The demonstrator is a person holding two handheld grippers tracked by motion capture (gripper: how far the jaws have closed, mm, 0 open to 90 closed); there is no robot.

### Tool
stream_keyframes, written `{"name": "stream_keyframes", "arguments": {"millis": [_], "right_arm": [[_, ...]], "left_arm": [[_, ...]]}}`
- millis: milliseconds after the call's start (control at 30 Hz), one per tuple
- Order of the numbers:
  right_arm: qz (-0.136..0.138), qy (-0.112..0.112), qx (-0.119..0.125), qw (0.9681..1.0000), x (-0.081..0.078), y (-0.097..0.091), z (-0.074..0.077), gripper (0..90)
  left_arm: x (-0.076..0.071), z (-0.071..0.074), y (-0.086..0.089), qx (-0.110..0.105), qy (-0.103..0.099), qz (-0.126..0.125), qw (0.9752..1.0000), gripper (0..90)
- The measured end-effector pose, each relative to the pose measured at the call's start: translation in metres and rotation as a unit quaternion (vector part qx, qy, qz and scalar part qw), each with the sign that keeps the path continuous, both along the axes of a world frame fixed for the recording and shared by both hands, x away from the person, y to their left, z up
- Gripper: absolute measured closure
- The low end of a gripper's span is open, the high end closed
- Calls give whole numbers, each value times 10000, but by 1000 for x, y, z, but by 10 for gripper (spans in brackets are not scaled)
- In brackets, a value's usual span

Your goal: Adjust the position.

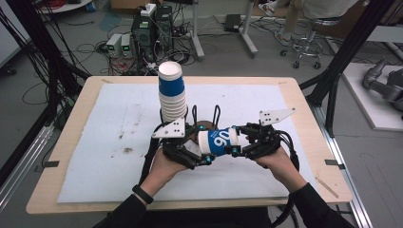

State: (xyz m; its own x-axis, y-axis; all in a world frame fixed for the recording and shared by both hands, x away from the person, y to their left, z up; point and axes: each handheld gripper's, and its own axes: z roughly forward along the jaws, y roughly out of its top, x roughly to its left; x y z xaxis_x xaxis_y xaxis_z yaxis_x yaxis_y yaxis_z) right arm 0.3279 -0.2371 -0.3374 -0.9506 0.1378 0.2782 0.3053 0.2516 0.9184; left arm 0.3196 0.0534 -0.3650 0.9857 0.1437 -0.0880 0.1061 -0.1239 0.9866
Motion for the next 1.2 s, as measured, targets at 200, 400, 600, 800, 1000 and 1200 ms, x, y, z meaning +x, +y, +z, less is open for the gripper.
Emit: {"name": "stream_keyframes", "arguments": {"millis": [200, 400, 600, 800, 1000, 1200], "right_arm": [[8, -208, -318, 9993, -2, 0, 0, 209], [71, -685, -1138, 9911, -7, 4, 6, 202], [143, -815, -1332, 9876, -8, 6, 4, 258], [224, -775, -880, 9928, -5, 2, 2, 295], [159, -643, -465, 9967, -3, -1, -4, 297], [187, -555, -284, 9979, -1, -2, -7, 301]], "left_arm": [[2, 4, 0, 414, -85, -103, 9991, 200], [4, 7, -2, 914, -58, -217, 9956, 210], [2, 10, -3, 953, -113, -247, 9951, 205], [0, 11, 0, 388, -212, -44, 9990, 149], [1, 8, 2, 9, -59, 69, 10000, 136], [4, 9, 5, -22, 22, -79, 10000, 171]]}}
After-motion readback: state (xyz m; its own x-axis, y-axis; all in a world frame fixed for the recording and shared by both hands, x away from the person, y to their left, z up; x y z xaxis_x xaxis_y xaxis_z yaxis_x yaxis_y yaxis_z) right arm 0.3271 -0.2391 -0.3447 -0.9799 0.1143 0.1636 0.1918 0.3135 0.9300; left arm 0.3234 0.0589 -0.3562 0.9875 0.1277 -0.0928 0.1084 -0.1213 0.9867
